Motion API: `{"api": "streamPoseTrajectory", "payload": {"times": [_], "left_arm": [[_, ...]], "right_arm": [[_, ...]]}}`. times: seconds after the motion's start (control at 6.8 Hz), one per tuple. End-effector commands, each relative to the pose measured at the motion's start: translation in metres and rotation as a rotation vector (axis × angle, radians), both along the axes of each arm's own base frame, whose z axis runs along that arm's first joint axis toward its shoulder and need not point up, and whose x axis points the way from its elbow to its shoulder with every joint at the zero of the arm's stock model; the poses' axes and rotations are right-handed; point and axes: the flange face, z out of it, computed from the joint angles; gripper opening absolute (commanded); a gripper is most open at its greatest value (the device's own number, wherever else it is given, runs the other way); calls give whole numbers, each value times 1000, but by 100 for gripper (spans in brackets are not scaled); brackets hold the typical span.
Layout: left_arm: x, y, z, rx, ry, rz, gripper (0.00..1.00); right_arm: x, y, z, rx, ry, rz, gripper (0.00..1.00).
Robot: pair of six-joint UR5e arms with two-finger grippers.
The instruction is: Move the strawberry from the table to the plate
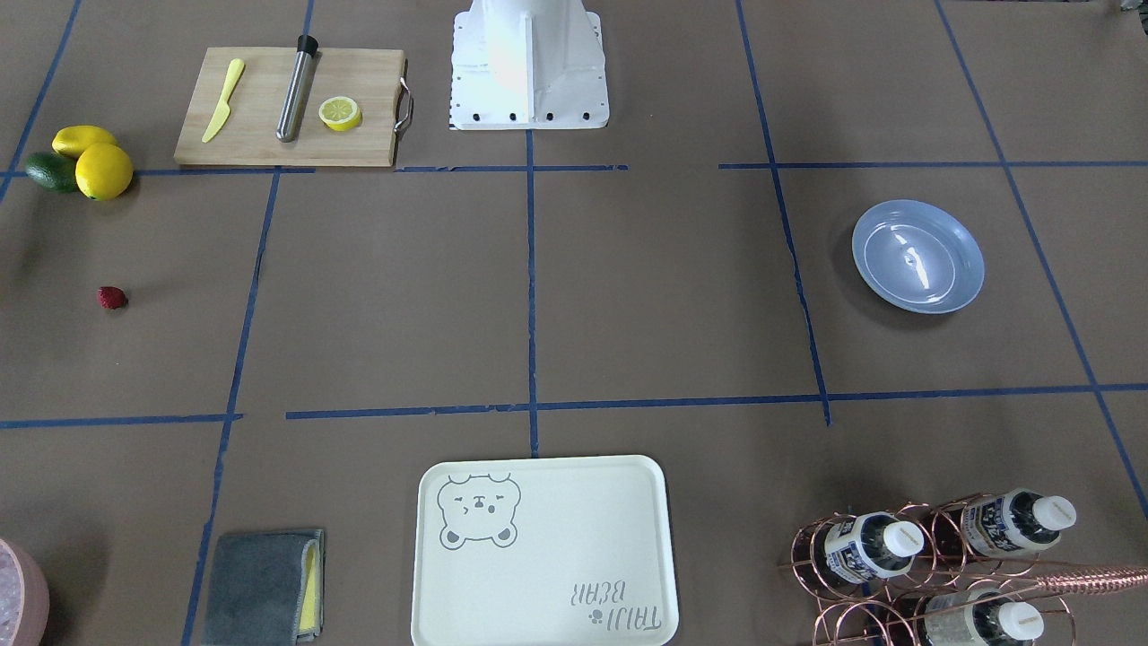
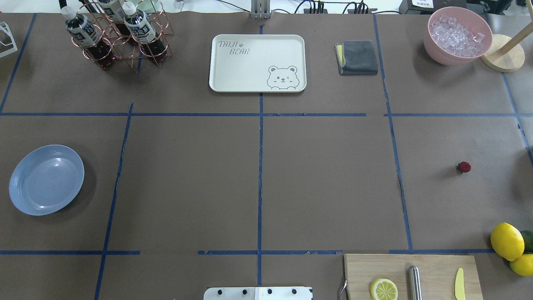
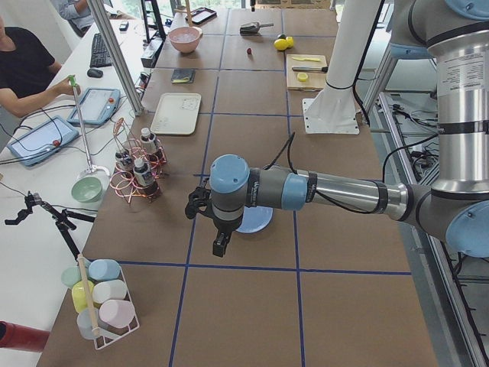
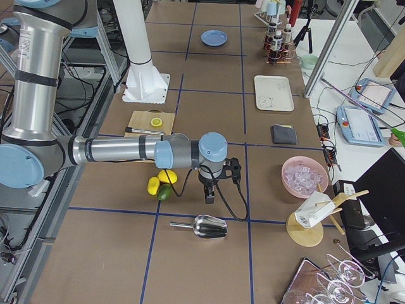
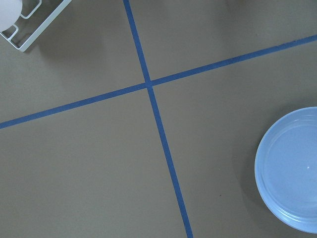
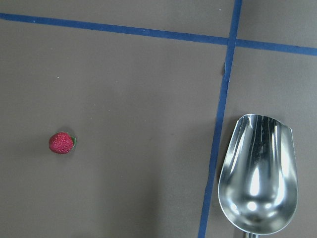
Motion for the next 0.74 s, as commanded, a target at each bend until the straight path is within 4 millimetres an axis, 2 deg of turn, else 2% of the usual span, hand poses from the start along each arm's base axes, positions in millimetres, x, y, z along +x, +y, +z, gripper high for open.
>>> {"api": "streamPoseTrajectory", "payload": {"times": [0.0,0.59], "left_arm": [[0,7,8,23,-4,20,100],[1,9,9,26,-8,29,100]], "right_arm": [[0,0,-1,1,-2,1,100],[-1,-5,-8,22,-6,5,100]]}}
